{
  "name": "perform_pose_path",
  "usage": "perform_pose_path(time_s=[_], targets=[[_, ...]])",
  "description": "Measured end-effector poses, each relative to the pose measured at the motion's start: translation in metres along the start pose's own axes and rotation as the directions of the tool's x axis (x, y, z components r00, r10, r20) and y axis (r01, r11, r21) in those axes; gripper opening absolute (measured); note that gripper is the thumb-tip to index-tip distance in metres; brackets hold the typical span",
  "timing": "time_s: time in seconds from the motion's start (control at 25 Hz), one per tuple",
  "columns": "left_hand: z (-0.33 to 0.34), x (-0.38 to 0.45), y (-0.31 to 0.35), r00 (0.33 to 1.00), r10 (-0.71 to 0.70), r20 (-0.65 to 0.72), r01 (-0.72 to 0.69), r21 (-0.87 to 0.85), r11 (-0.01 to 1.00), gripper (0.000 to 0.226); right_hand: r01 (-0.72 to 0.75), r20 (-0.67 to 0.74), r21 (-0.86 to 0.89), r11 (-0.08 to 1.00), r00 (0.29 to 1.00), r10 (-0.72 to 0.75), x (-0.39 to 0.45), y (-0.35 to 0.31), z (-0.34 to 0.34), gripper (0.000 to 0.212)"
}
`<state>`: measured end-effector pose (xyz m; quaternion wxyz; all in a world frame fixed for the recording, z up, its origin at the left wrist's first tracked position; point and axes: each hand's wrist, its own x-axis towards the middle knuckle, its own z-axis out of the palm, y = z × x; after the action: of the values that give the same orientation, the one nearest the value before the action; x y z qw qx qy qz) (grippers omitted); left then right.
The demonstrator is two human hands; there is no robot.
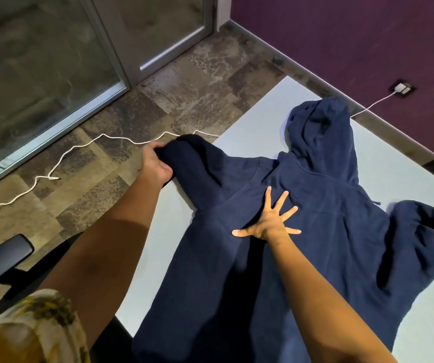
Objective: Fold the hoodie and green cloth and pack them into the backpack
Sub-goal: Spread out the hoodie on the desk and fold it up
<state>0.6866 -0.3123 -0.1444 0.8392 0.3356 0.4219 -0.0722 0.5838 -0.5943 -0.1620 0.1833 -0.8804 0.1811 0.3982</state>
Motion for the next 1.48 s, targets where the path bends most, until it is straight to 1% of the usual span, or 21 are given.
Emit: perform_pose_path(time_s=[0.16, 0.32, 0.44, 0.56, 0.6, 0.68, 0.72, 0.8, 0.84, 0.88, 0.96, 1.0, 1.04, 1.08, 1.12, 1.16, 1.2, 1.24, 1.28, 1.4, 1.48], targets=[[0.006, -0.023, 0.023, 0.985, 0.108, 0.135, -0.096, -0.089, 0.991, 0.05, 0.018, -0.025, -0.023, 1.0, 1.0, -0.019, -0.001, 0.004, 0.0, 0.172], [-0.003, -0.041, 0.054, 0.957, 0.195, 0.213, -0.174, -0.113, 0.978, 0.043, -0.002, 0.007, -0.09, 0.996, 1.0, 0.003, 0.006, 0.002, -0.015, 0.173], [-0.011, -0.058, 0.074, 0.927, 0.268, 0.263, -0.245, -0.119, 0.962, 0.053, -0.009, 0.036, -0.109, 0.994, 0.999, 0.013, 0.013, 0.004, -0.032, 0.172], [-0.011, -0.077, 0.084, 0.9, 0.362, 0.243, -0.358, -0.062, 0.932, 0.044, 0.036, 0.064, -0.065, 0.997, 0.997, -0.031, 0.015, 0.014, -0.039, 0.166], [-0.008, -0.085, 0.084, 0.896, 0.393, 0.208, -0.393, -0.04, 0.919, 0.049, 0.055, 0.051, -0.029, 0.998, 0.997, -0.054, 0.018, 0.02, -0.038, 0.16], [-0.002, -0.098, 0.077, 0.868, 0.487, 0.097, -0.496, 0.093, 0.864, 0.067, 0.127, -0.076, 0.139, 0.982, 0.99, -0.118, 0.015, 0.024, -0.035, 0.141], [0.002, -0.105, 0.069, 0.839, 0.542, 0.047, -0.535, 0.252, 0.806, 0.072, 0.207, -0.196, 0.269, 0.941, 0.968, -0.156, 0.011, 0.023, -0.033, 0.126], [0.008, -0.116, 0.042, 0.788, 0.615, 0.032, -0.503, 0.61, 0.612, 0.072, 0.444, -0.439, 0.485, 0.753, 0.869, -0.23, -0.007, 0.018, -0.03, 0.08], [0.008, -0.125, 0.026, 0.746, 0.661, 0.077, -0.496, 0.727, 0.475, 0.068, 0.521, -0.5, 0.576, 0.63, 0.834, -0.232, -0.02, 0.014, -0.03, 0.056], [0.005, -0.132, 0.009, 0.669, 0.722, 0.173, -0.533, 0.789, 0.305, 0.063, 0.534, -0.49, 0.688, 0.492, 0.841, -0.229, -0.034, 0.01, -0.031, 0.038], [-0.003, -0.144, -0.031, 0.415, 0.76, 0.501, -0.666, 0.736, -0.122, 0.051, 0.411, -0.361, 0.896, 0.166, 0.894, -0.268, -0.057, 0.011, -0.035, 0.035], [-0.008, -0.15, -0.053, 0.28, 0.662, 0.696, -0.689, 0.625, -0.366, 0.046, 0.312, -0.284, 0.949, 0.048, 0.912, -0.297, -0.063, 0.019, -0.034, 0.045], [-0.014, -0.153, -0.074, 0.17, 0.46, 0.872, -0.667, 0.445, -0.597, 0.043, 0.215, -0.21, 0.976, -0.019, 0.925, -0.317, -0.069, 0.03, -0.03, 0.055], [-0.021, -0.156, -0.095, 0.176, 0.185, 0.967, -0.646, 0.255, -0.72, 0.042, 0.121, -0.131, 0.991, -0.053, 0.939, -0.317, -0.07, 0.043, -0.022, 0.064], [-0.031, -0.16, -0.114, 0.276, -0.031, 0.961, -0.648, 0.162, -0.744, 0.04, 0.033, -0.048, 0.998, -0.055, 0.954, -0.296, -0.068, 0.058, -0.01, 0.071], [-0.044, -0.163, -0.132, 0.4, -0.162, 0.902, -0.661, 0.161, -0.733, 0.04, -0.044, 0.036, 0.999, -0.026, 0.965, -0.261, -0.068, 0.075, 0.004, 0.076], [-0.061, -0.164, -0.148, 0.516, -0.218, 0.828, -0.666, 0.227, -0.711, 0.043, -0.105, 0.106, 0.994, 0.014, 0.972, -0.208, -0.068, 0.093, 0.019, 0.079], [-0.078, -0.165, -0.162, 0.607, -0.24, 0.757, -0.657, 0.308, -0.688, 0.049, -0.148, 0.153, 0.988, 0.042, 0.975, -0.159, -0.069, 0.107, 0.032, 0.078], [-0.092, -0.167, -0.175, 0.665, -0.251, 0.703, -0.646, 0.373, -0.666, 0.056, -0.167, 0.172, 0.985, 0.05, 0.976, -0.129, -0.072, 0.119, 0.043, 0.074], [-0.125, -0.173, -0.194, 0.735, -0.241, 0.634, -0.618, 0.48, -0.622, 0.07, -0.1, 0.11, 0.99, 0.098, 0.989, -0.1, -0.084, 0.134, 0.057, 0.051], [-0.139, -0.176, -0.195, 0.771, -0.137, 0.622, -0.57, 0.578, -0.584, 0.069, -0.019, 0.029, 0.981, 0.194, 0.998, -0.047, -0.086, 0.133, 0.057, 0.04]])
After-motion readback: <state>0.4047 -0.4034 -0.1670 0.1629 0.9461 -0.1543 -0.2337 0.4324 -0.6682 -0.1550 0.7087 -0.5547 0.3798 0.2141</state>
